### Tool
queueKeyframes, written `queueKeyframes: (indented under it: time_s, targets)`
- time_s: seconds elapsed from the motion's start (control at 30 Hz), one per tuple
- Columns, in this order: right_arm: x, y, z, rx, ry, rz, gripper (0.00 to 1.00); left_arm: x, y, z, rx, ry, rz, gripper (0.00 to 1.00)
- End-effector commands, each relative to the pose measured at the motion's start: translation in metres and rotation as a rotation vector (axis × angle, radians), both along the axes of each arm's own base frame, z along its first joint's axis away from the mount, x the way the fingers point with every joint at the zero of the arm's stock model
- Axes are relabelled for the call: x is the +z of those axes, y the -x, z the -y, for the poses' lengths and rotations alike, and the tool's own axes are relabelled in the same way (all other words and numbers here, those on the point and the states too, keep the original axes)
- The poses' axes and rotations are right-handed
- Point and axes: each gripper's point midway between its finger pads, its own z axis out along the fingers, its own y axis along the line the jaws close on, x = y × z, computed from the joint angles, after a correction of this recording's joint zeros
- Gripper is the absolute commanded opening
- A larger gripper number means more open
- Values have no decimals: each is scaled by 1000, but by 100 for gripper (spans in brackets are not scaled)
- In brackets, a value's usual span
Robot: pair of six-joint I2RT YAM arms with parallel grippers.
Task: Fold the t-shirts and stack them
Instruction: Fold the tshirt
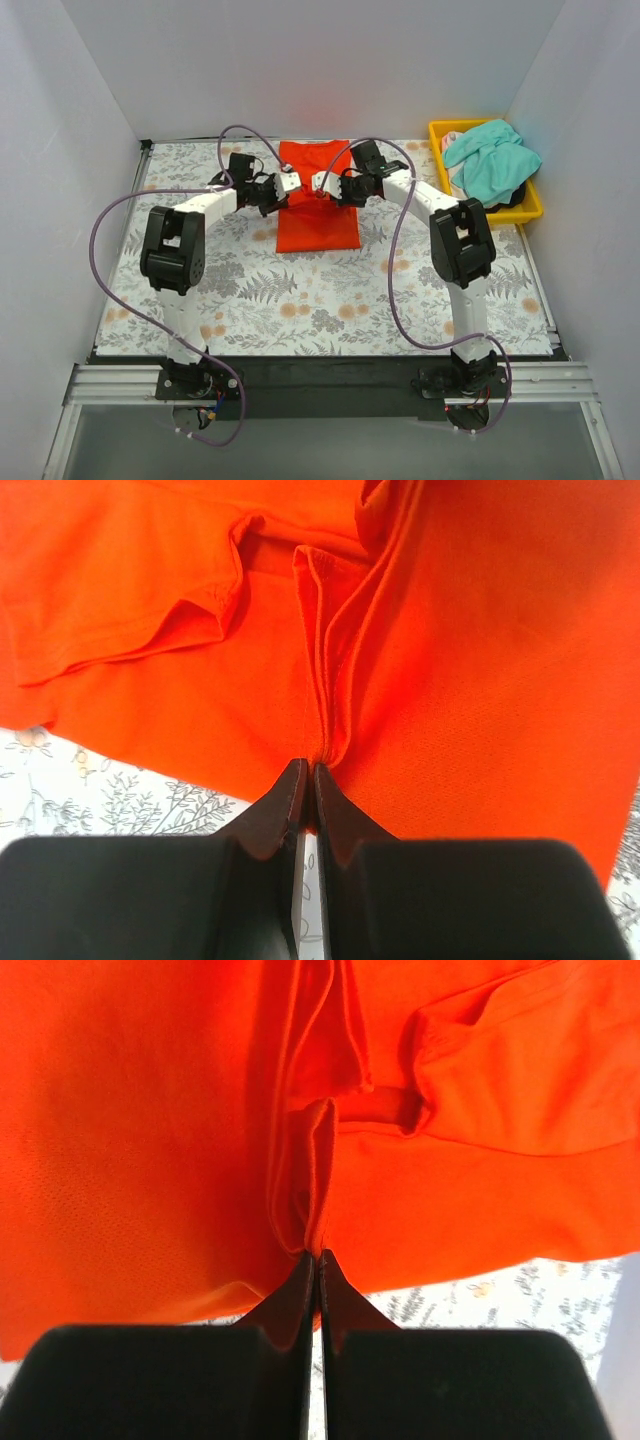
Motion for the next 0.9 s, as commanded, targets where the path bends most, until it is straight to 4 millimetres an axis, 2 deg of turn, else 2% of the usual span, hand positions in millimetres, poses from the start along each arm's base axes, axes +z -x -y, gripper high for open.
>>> queueKeyframes:
  time_s: [0.0,0.03,0.1,0.13,0.2,0.23,0.3,0.33,0.37,0.43,0.47,0.5,0.53,0.57,0.6,0.63,0.67,0.7,0.73,0.77,0.83,0.87]
  targets:
    - [-9,-14,1,26,34,37,1,8,-20,-4,28,-1,58,0]
    - [-13,-15,0,22,39,36,1,0,-20,-4,33,-2,44,2]
    - [-19,-21,2,3,50,39,8,-4,-25,-5,65,-4,33,11]
    - [-16,-26,1,-7,46,51,18,-1,-31,-5,79,3,48,18]
    - [-8,-34,0,-33,33,67,29,0,-39,-9,109,9,53,27]
    - [5,-43,-1,-50,21,100,35,12,-49,-8,133,31,75,33]
    - [26,-52,-1,-78,-3,135,38,27,-62,-11,175,52,93,38]
    - [39,-60,2,-102,-16,159,44,47,-73,-11,215,90,97,39]
    - [56,-67,5,-132,-28,189,50,57,-79,-14,237,107,102,41]
    - [85,-72,15,-184,-59,220,60,75,-83,-19,279,132,94,46]
    - [105,-72,21,-208,-73,246,62,77,-81,-23,309,146,66,48]
    - [109,-69,27,-224,-73,241,63,92,-78,-25,318,156,78,48]
    - [112,-66,32,-238,-74,228,63,94,-71,-27,321,159,66,48]
    - [122,-53,36,-232,-77,214,62,85,-60,-30,320,155,36,49]
    - [113,-41,39,-225,-66,176,61,102,-48,-31,301,167,58,49]
    - [110,-28,37,-205,-77,134,58,101,-35,-28,268,175,41,50]
    - [116,-17,37,-199,-89,118,54,87,-16,-26,242,173,-1,50]
    - [103,0,35,-188,-71,55,49,88,-6,-25,224,176,-9,51]
    - [100,8,31,-177,-76,23,41,93,5,-24,214,181,-18,51]
    - [95,15,28,-197,-87,-21,38,82,17,-22,206,180,-54,51]
    - [89,26,18,-202,-107,-94,35,79,28,-20,215,189,-96,51]
    - [79,28,14,-240,-121,-164,34,75,32,-18,215,197,-126,51]
